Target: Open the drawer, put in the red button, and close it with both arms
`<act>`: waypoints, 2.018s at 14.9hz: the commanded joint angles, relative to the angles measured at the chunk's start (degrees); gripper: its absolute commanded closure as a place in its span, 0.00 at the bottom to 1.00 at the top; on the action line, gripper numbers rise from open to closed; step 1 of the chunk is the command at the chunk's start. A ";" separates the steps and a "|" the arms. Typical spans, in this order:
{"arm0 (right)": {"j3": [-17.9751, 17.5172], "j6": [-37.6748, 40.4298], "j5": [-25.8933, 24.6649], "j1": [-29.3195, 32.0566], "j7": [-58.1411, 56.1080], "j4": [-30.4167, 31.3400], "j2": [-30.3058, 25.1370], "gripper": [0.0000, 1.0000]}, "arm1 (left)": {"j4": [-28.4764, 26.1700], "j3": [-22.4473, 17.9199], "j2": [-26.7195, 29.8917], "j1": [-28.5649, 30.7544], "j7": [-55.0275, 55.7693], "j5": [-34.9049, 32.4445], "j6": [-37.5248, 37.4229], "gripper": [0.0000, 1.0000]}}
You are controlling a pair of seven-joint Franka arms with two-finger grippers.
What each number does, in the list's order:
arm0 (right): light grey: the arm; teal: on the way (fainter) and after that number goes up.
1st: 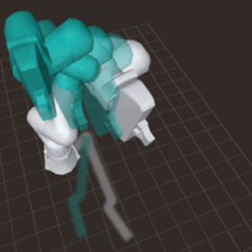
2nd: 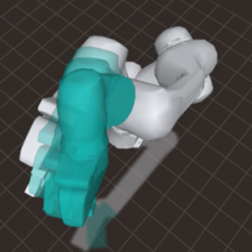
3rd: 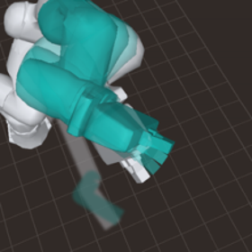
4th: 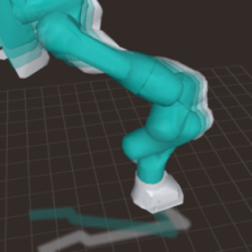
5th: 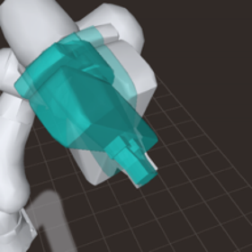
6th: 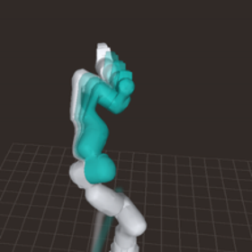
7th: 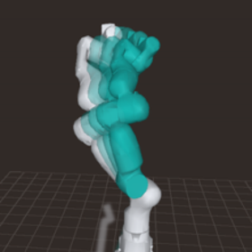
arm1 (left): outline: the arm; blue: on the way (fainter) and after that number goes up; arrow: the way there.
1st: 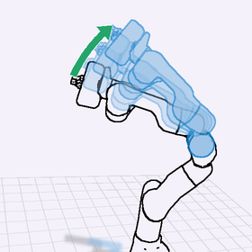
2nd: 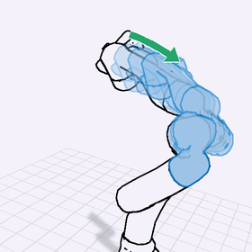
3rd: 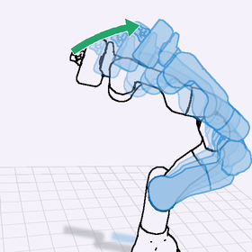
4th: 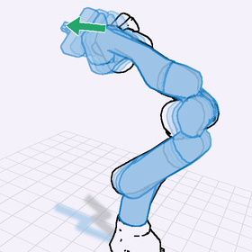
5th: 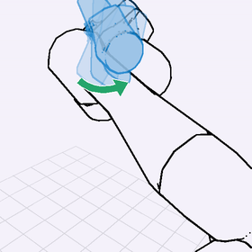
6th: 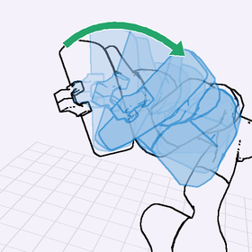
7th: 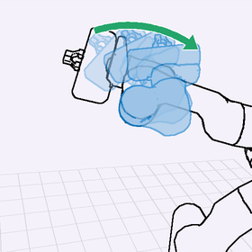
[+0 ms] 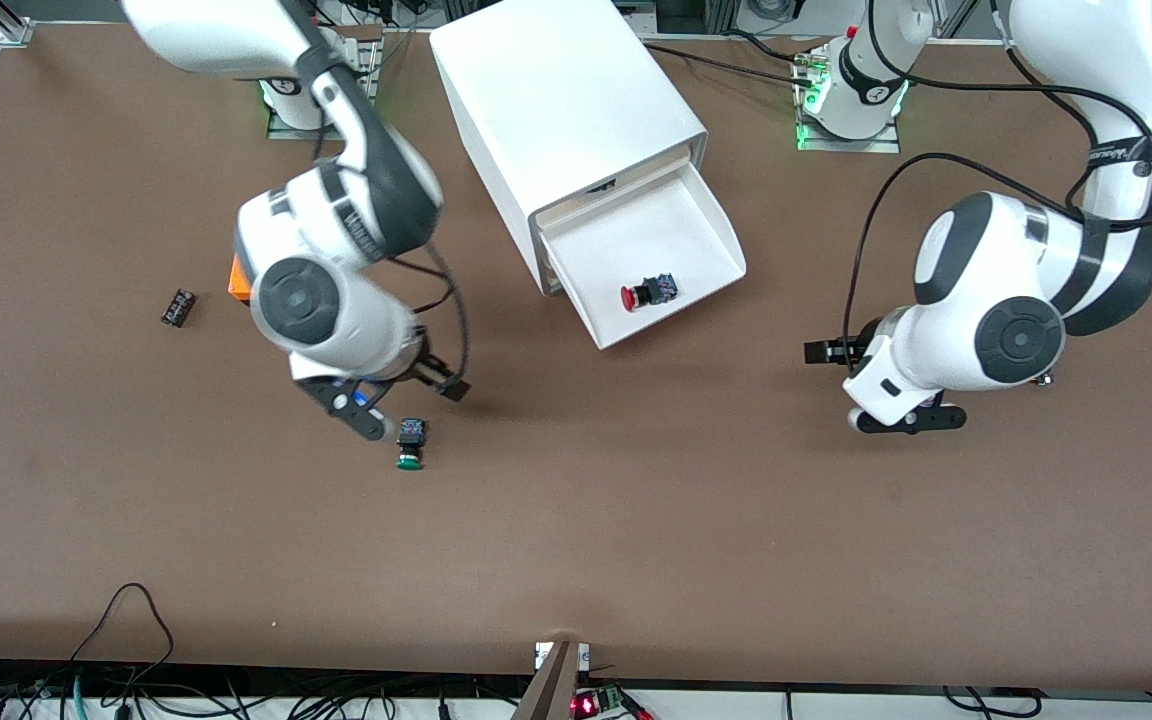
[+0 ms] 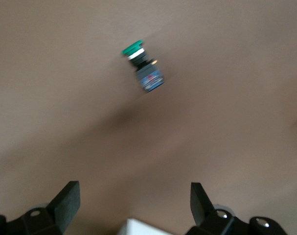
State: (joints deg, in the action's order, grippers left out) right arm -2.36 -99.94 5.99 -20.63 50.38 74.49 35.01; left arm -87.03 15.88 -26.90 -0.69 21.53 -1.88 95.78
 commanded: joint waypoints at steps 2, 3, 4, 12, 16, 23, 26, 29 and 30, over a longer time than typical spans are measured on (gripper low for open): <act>-0.63 -0.87 2.10 8.92 -19.85 9.62 -4.60 0.00 | 1.42 0.02 -1.40 -0.27 1.32 -0.76 -0.25 0.00; -0.62 -0.35 2.10 11.20 -23.71 9.88 -4.69 0.00 | 1.42 0.02 -1.57 -0.27 1.41 -0.76 -0.07 0.00; -0.54 -0.25 2.01 13.32 -28.01 10.67 -5.13 0.00 | 1.42 0.02 -1.75 -0.36 2.02 -0.76 0.02 0.00; 4.21 -0.96 -4.66 17.99 -42.82 21.21 -21.10 0.00 | -1.02 0.11 -1.31 -2.73 12.09 -0.76 0.54 0.01; 4.12 -1.04 -5.81 17.99 -42.91 26.74 -32.53 0.00 | -6.92 0.29 -1.14 -8.52 27.57 -1.20 12.56 0.01; 3.77 -4.81 -7.48 17.91 -42.91 36.67 -45.36 0.00 | -14.55 3.97 0.09 -9.59 31.64 -0.76 27.95 0.01; 3.77 -4.39 -8.01 17.91 -43.00 34.86 -44.51 0.00 | -17.46 7.66 1.32 -8.62 33.04 -0.32 28.49 0.01; 3.86 -1.41 -7.92 18.08 -42.91 29.86 -41.44 0.00 | -18.70 10.48 2.02 -8.62 37.25 0.21 28.49 0.01; 3.86 0.00 -7.58 18.00 -42.56 28.27 -40.56 0.00 | -18.96 10.57 2.20 -8.62 37.53 0.21 28.32 0.01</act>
State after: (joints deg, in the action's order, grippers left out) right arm 1.46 -102.84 -1.11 -2.53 8.08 107.36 -8.18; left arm -102.86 25.32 -27.60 -10.30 57.35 -1.87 123.47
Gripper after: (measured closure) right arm 0.000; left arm 0.004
